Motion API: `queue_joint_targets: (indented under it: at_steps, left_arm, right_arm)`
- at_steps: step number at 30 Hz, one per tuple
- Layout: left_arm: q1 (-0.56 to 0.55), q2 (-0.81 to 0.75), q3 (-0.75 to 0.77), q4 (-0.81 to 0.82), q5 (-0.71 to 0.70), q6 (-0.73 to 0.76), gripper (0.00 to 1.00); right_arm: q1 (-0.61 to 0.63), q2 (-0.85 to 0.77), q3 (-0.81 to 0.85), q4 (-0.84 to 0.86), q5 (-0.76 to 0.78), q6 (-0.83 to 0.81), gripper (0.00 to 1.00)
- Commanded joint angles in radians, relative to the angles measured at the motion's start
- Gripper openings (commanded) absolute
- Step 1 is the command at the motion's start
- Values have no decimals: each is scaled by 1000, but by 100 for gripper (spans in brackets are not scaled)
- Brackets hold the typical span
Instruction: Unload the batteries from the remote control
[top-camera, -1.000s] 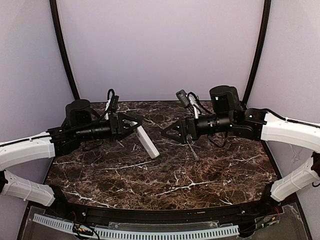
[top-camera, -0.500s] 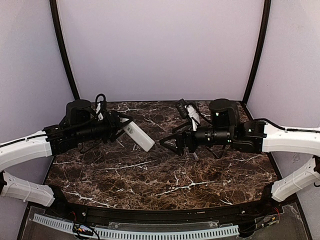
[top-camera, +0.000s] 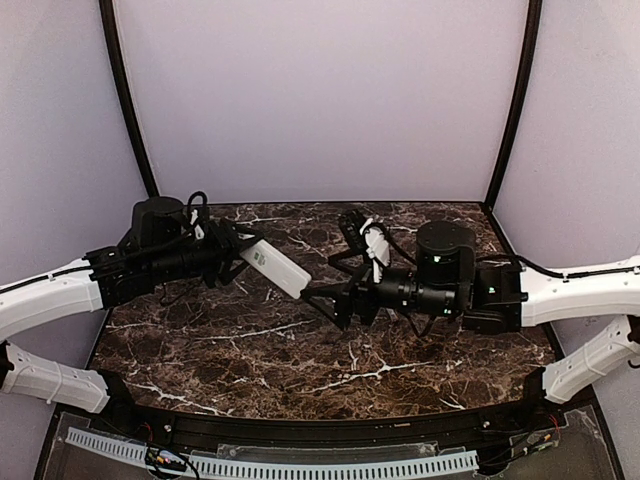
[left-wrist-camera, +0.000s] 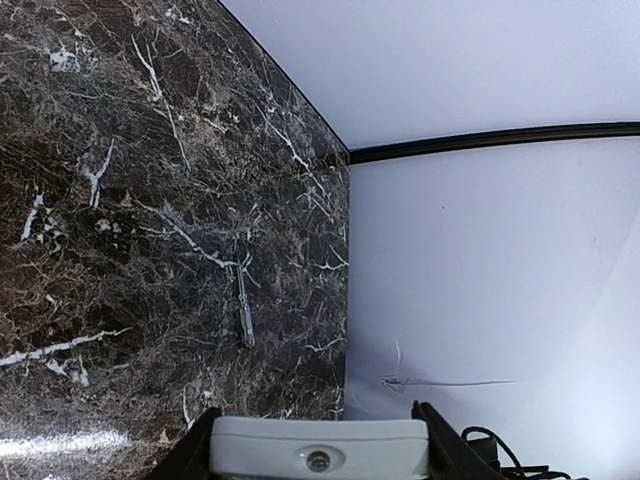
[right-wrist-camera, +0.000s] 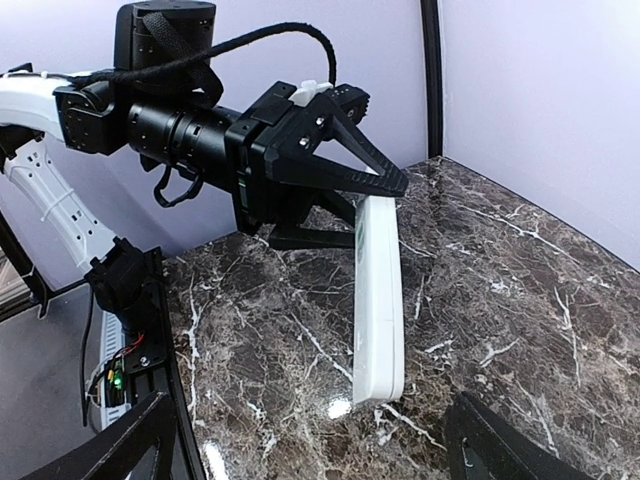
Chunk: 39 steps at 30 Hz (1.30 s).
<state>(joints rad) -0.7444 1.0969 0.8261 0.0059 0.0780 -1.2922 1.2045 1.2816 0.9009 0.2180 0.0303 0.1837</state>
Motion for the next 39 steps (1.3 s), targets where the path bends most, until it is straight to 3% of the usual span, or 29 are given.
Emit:
queue_joint_targets:
  at_steps: [1, 13, 18, 25, 33, 39]
  left_arm:
    - [-2, -15, 28, 37, 19, -56, 0]
    - [-2, -4, 63, 103, 95, -88, 0]
    - [-2, 1, 67, 113, 108, -103, 0]
    - [-2, -8, 49, 165, 123, -121, 0]
    - [-1, -25, 26, 196, 119, -129, 0]
    - [-2, -34, 5, 208, 117, -139, 0]
  right_arm:
    - [20, 45, -6, 125, 102, 1, 92]
    - [25, 141, 21, 221, 128, -16, 85]
    - [25, 157, 13, 282, 134, -34, 71]
    - [26, 191, 30, 321, 160, -56, 63]
    - [24, 227, 73, 324, 143, -73, 35]
    - [24, 205, 51, 358, 141, -65, 32]
